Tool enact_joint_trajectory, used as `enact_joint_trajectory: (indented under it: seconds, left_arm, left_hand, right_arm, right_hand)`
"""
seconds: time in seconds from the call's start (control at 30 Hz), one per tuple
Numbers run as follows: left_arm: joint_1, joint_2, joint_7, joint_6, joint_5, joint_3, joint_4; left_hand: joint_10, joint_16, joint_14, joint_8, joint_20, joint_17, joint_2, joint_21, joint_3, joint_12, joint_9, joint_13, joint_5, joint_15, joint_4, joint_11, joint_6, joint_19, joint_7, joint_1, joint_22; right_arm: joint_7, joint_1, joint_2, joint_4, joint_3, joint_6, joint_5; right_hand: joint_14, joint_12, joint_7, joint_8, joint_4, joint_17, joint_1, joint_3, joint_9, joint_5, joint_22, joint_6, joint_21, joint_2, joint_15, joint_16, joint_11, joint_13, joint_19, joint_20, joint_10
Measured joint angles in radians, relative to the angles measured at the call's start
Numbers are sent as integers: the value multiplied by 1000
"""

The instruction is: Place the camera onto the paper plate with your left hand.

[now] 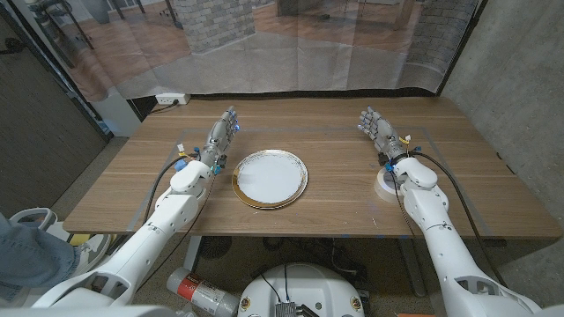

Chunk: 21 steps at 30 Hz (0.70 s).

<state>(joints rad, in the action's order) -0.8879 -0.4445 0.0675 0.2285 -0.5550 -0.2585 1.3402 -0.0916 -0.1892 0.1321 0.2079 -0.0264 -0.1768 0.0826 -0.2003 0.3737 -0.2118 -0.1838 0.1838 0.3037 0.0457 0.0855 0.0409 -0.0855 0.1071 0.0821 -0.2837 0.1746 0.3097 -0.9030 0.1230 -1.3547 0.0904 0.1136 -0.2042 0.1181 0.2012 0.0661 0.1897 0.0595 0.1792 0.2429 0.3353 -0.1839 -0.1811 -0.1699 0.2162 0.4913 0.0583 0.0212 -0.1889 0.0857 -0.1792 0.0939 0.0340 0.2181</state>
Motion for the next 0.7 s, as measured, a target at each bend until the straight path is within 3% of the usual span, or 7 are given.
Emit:
enact_joint_trajectory:
  seconds: [0.37, 0.7]
  left_arm:
    - [-16, -22, -16, -27, 14, 12, 42]
    - [-63, -66, -32, -35, 28, 38, 127]
  left_hand:
    - [5, 0, 0, 0, 3, 0, -5, 0, 3, 0, 0, 0, 0, 0, -5, -5, 0, -3, 0, -5, 0]
    - [7, 0, -10, 0, 3, 0, -9, 0, 1, 0, 0, 0, -5, -1, -7, -3, 9, -3, 1, -9, 0]
  right_arm:
    - [15, 1, -16, -5, 20, 2, 15]
    - [21, -12, -26, -27, 29, 4, 24]
  right_hand:
    - [0, 0, 0, 0, 4, 0, 0, 4, 0, 0, 0, 0, -8, 0, 0, 0, 0, 0, 0, 0, 0]
    - [0, 0, 0, 0, 8, 0, 0, 0, 0, 0, 0, 0, -8, 0, 0, 0, 0, 0, 6, 6, 0]
